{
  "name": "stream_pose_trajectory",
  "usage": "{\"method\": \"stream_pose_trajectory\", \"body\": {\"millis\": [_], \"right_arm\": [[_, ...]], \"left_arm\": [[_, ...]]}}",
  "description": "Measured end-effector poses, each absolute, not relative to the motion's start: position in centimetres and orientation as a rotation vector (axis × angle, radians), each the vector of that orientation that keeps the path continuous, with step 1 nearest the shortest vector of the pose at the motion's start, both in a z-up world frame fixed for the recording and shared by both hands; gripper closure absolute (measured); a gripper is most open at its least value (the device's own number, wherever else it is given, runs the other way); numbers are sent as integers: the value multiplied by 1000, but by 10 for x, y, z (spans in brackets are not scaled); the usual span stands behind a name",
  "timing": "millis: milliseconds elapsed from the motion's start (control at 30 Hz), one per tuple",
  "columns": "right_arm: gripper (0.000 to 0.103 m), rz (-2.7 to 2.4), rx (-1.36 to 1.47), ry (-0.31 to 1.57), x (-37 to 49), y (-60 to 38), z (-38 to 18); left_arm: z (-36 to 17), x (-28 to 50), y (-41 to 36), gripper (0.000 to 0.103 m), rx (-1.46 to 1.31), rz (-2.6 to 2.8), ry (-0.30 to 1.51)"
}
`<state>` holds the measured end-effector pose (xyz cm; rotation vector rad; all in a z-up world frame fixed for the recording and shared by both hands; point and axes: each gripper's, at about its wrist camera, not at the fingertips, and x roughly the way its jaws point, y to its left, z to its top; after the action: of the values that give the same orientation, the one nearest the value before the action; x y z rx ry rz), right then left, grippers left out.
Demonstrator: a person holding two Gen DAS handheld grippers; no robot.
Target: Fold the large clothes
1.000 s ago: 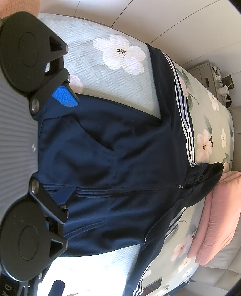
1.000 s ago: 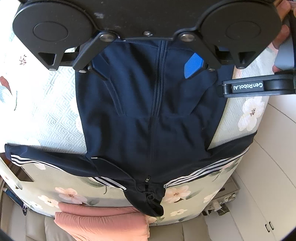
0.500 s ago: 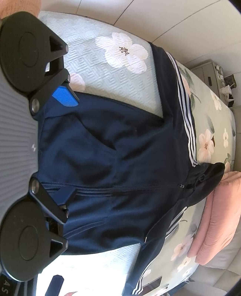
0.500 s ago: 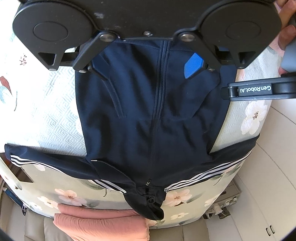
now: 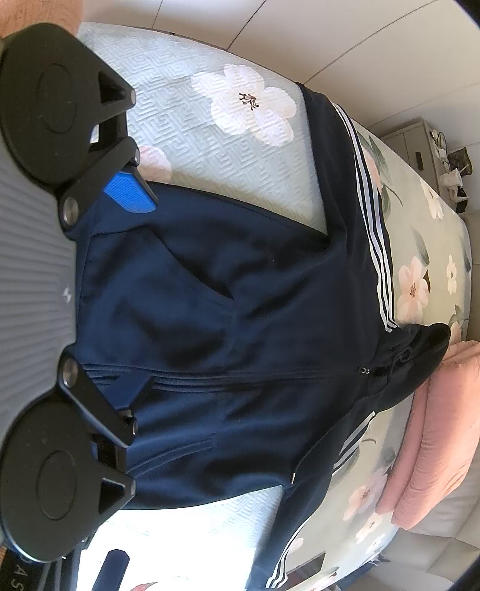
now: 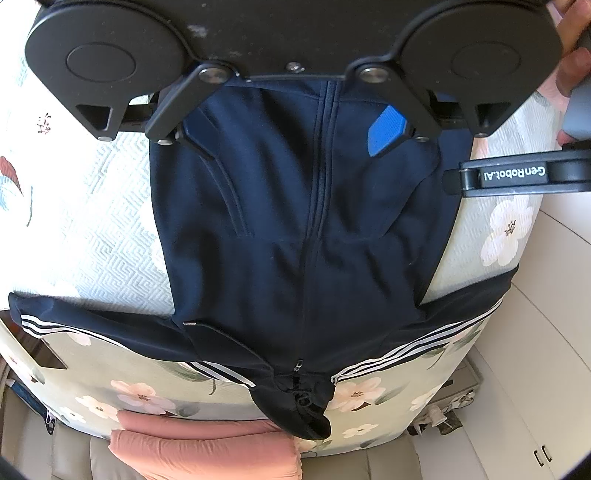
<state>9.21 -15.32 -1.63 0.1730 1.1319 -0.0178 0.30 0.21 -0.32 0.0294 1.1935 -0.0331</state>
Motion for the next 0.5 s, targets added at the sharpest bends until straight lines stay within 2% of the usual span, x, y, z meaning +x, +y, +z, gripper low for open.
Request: {"method": "stream_pose_trajectory", "body": {"millis": [500], "right_arm": [[0, 2, 166, 1126, 91, -151, -13]], "left_arm": [[-4, 3, 3, 8, 30, -30, 1195]]}}
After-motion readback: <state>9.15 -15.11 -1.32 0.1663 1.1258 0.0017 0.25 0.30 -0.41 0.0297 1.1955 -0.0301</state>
